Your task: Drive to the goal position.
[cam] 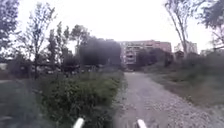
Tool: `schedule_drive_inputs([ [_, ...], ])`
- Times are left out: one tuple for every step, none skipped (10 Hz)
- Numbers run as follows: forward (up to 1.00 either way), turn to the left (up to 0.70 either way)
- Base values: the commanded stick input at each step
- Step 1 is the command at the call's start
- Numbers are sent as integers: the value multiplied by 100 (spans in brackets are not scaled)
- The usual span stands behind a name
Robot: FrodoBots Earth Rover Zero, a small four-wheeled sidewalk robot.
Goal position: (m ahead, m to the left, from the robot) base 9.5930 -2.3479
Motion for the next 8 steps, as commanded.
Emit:
schedule_drive_inputs([
  [50,-50],
  [50,-50],
  [50,-50],
  [50,-50],
  [50,-50],
  [50,-41],
  [50,-26],
  [50,-12],
])
